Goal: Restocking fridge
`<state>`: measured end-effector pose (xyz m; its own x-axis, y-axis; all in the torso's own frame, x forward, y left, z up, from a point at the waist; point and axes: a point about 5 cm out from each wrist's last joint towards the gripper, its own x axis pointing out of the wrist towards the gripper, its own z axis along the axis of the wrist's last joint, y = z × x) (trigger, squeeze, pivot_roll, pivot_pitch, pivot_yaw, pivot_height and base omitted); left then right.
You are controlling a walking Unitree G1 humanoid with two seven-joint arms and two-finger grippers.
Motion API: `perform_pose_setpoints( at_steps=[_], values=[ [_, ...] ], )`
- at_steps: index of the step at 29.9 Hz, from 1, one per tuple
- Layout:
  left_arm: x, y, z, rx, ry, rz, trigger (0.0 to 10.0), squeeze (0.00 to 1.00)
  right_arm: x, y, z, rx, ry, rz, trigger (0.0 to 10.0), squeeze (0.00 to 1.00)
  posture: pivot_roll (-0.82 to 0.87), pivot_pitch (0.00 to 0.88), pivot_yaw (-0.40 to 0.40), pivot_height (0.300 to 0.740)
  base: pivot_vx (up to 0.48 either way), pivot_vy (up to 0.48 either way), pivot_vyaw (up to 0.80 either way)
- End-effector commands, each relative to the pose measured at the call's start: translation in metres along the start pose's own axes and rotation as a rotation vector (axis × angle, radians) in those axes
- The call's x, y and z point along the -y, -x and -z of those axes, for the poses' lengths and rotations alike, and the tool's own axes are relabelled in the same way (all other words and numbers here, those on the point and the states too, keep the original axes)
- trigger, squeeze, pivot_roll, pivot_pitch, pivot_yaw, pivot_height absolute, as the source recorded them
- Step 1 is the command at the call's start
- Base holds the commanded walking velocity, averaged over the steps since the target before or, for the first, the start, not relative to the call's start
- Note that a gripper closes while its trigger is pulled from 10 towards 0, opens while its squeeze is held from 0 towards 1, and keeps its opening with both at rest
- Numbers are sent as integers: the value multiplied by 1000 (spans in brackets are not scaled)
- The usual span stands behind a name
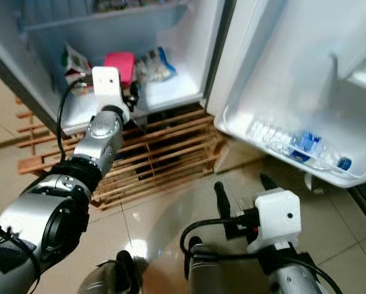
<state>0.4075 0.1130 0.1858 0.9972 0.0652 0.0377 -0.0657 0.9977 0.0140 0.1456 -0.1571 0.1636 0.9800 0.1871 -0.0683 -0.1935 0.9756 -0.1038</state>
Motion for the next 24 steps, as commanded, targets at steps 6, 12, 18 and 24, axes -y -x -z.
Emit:
perform_pose_setpoints(
  at_steps=[6,12,18,24],
  values=[
    [-17,-3,-5,5,5,-200,10000,0,-2,13,-1,-65,3,0,10000,0,-564,399,-18,740,0,0,0],
    [-18,-3,-6,10,4,-214,10000,0,-2,13,-1,-67,4,1,10000,0,-565,399,-18,740,0,0,0],
    [-18,-3,-6,10,4,-214,10000,0,-2,13,-1,-67,4,1,10000,0,-565,399,-18,740,0,0,0],
    [-18,-3,-6,10,4,-214,10000,0,-2,13,-1,-67,4,1,10000,0,-565,399,-18,740,0,0,0]
  ],
)
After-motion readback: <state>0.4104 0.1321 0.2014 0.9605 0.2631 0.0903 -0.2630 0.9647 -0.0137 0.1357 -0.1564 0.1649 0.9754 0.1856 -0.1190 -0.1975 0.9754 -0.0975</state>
